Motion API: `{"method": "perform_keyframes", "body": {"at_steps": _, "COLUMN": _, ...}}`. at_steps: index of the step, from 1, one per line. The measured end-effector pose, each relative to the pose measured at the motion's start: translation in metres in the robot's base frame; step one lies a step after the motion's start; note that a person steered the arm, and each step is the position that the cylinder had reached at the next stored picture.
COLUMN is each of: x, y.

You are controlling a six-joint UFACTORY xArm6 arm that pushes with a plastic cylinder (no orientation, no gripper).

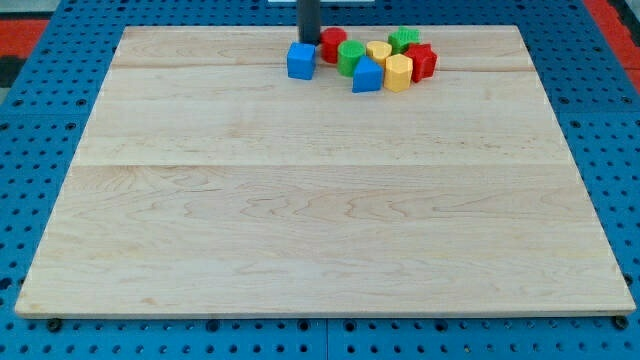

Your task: Slide the blue cube closer to the group of blocks

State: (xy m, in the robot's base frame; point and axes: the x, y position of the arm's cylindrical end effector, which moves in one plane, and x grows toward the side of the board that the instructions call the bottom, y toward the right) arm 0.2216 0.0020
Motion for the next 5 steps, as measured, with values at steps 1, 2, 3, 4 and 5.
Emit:
{"method": "perform_keyframes", "body": {"at_steps": 1, "x": 0.000, "y": 0.017}}
{"method": "perform_keyframes", "body": {"at_steps": 2, "x": 0.000, "y": -0.039}}
{"method": "perform_keyframes", "body": {"at_steps": 3, "x": -0.001, "y": -0.120}}
{"method": "perform_keyframes", "body": {"at_steps": 4, "x": 0.037, "y": -0.112}}
{"method": "perform_keyframes", "body": {"at_steps": 5, "x": 0.040, "y": -0.077}}
